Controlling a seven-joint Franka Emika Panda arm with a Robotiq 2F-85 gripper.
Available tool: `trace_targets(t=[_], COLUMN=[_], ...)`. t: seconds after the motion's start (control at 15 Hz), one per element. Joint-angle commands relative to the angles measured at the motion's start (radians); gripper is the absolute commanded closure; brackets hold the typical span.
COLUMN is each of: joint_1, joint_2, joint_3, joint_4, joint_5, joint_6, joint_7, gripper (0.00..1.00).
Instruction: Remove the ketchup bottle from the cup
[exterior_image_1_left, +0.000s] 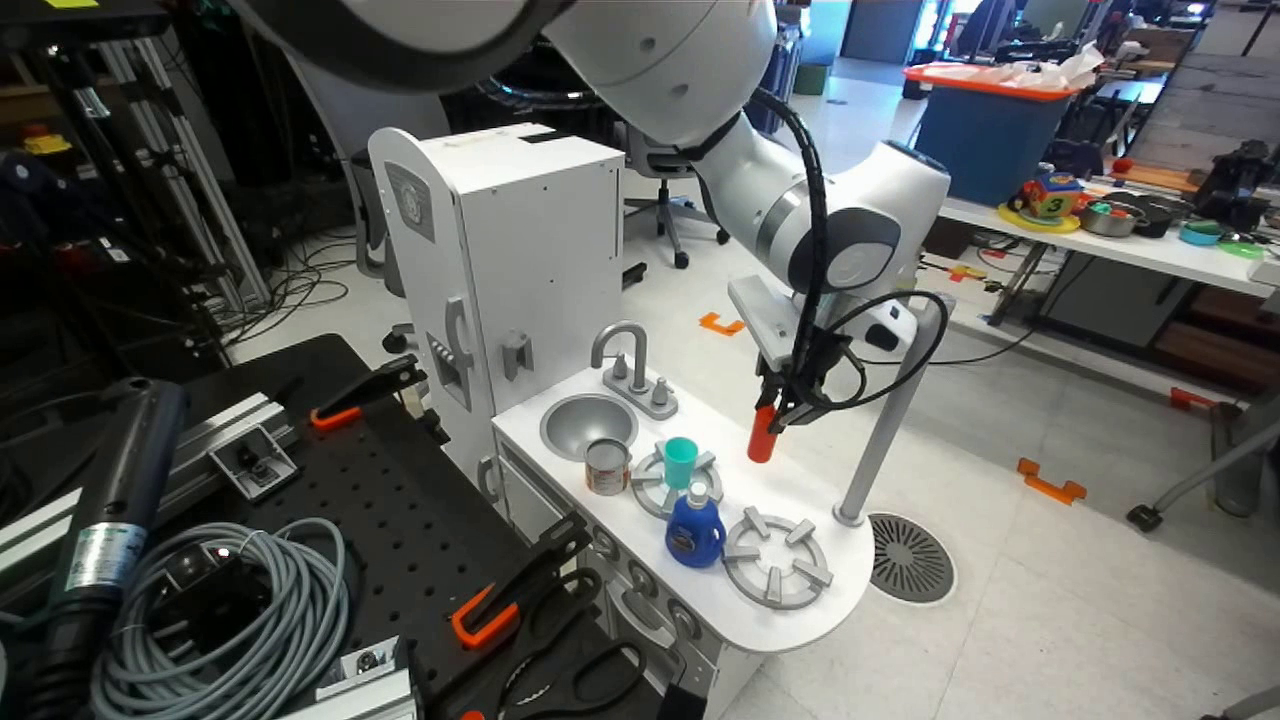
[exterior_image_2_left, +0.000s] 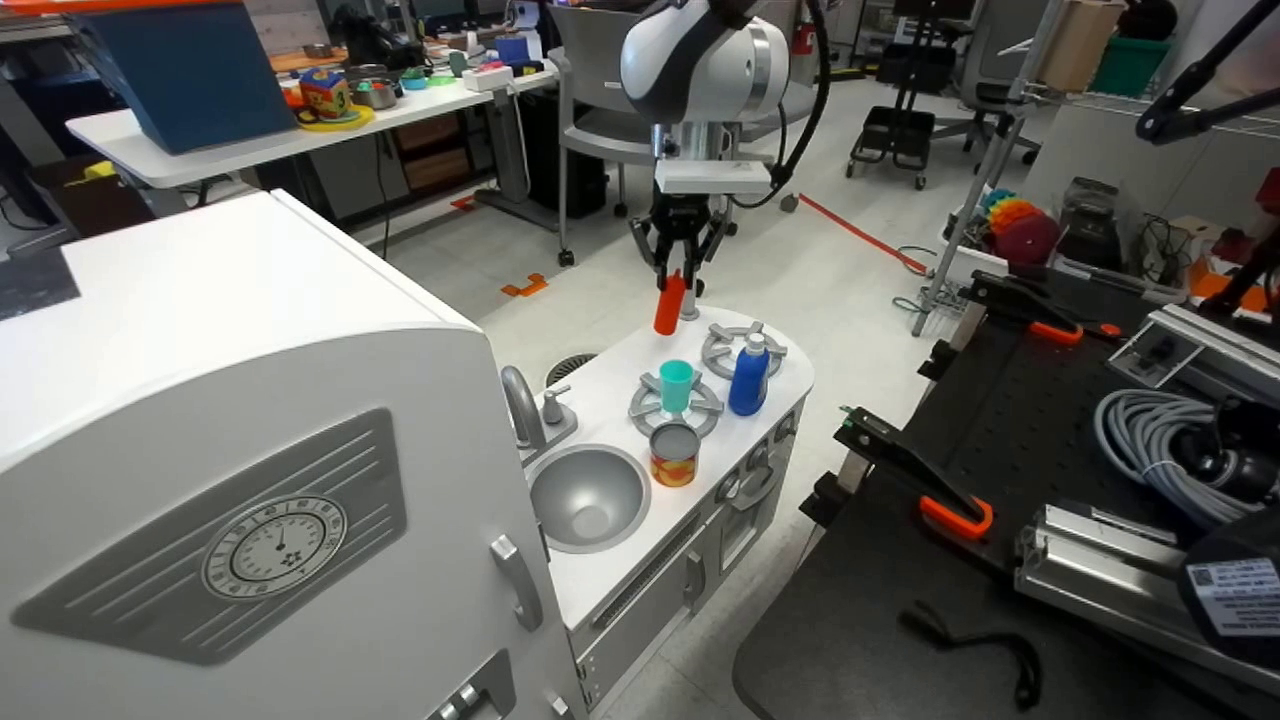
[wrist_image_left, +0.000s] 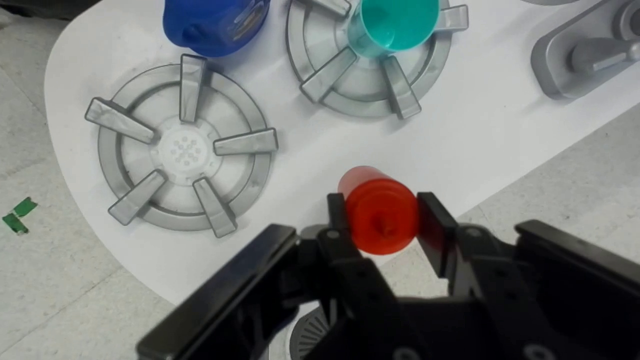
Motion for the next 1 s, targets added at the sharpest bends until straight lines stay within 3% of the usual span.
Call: trace_targets(t=[0.0,0.27,0.33,0.93], joint_1=[-0.001,0.002,0.000,0.006], joint_2=[0.143,0.235,0.156,0.163], joint_3=[0.001,-0.010,0.002,-0.012], joint_4=[0.242,0.380,0.251,0.235], joint_5=[-0.005,-0.017,-0.029,-0.065], joint_6=[-0.125,-0.197,-0.152,-0.143], joint_7=[0.037,0.046,0.042,0.081], gripper=[0.87,0.87,0.87,0.87])
